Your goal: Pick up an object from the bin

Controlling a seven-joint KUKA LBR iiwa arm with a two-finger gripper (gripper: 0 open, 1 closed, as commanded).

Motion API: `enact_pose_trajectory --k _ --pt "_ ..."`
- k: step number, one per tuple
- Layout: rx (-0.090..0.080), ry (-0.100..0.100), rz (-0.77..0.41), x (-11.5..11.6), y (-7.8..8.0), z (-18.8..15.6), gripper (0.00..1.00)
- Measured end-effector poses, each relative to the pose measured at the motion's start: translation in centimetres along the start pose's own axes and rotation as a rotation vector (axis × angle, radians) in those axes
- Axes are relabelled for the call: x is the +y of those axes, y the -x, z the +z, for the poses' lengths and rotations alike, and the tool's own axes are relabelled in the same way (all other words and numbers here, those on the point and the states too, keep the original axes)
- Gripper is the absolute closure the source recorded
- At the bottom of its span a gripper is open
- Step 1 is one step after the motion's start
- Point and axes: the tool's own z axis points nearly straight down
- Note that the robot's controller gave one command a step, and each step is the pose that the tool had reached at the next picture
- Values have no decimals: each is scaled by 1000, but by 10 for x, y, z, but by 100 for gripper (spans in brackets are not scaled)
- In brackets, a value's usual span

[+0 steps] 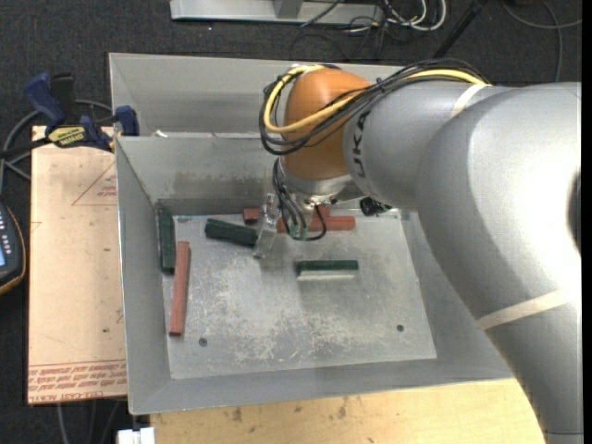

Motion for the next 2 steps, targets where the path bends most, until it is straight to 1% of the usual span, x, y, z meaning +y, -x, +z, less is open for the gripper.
enact_pose_trajectory --k 1,2 --pt "7 -2 0 0 -2 2 0" --pt "11 -6 64 53 -16 3 0"
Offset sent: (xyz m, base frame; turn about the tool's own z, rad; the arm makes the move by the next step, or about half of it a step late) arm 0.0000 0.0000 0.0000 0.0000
